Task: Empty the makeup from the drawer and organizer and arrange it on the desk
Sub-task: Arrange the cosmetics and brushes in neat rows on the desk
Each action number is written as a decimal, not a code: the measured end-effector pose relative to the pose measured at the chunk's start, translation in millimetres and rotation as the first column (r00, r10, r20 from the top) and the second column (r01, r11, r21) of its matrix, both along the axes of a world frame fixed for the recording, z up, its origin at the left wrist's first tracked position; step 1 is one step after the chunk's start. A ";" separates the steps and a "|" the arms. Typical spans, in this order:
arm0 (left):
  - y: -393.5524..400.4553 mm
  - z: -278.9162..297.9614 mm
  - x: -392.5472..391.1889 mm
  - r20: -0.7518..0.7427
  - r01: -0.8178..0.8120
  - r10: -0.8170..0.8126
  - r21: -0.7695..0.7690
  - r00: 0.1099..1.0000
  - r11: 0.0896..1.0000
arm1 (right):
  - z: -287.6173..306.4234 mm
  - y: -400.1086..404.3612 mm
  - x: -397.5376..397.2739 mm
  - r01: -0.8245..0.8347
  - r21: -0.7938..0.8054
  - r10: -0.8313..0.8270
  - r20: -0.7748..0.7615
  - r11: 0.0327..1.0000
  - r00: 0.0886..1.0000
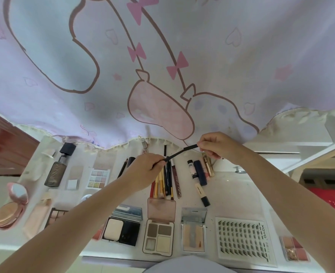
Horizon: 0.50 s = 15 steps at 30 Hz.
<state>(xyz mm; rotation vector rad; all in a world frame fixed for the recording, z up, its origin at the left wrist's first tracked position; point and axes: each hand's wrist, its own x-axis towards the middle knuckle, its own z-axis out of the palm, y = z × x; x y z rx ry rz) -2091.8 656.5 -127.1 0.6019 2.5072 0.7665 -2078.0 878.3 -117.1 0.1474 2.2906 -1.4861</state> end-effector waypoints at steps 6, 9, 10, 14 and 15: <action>3.4 -6.2 -1.2 0.001 0.058 -0.058 -0.048 0.998 0.997 | -7.0 -6.4 -3.1 -0.040 0.072 0.034 0.082 0.997 0.996; 11.4 -24.0 -2.7 0.096 0.011 -0.005 -0.063 0.995 0.998 | -26.4 -15.9 -13.2 0.005 0.134 -0.023 0.129 0.991 0.991; 15.7 -33.1 -4.8 0.127 -0.024 0.032 -0.066 0.991 0.998 | -36.2 -18.9 -18.1 0.052 0.130 -0.071 0.153 0.990 0.986; 39.0 -62.3 -15.5 0.190 -0.089 0.116 -0.145 0.975 0.985 | -73.9 -28.4 -37.4 0.161 0.218 -0.212 0.234 0.963 0.949; 45.9 -68.2 -17.1 0.215 -0.077 0.113 -0.171 0.970 0.982 | -81.9 -29.7 -42.7 0.156 0.257 -0.218 0.231 0.954 0.948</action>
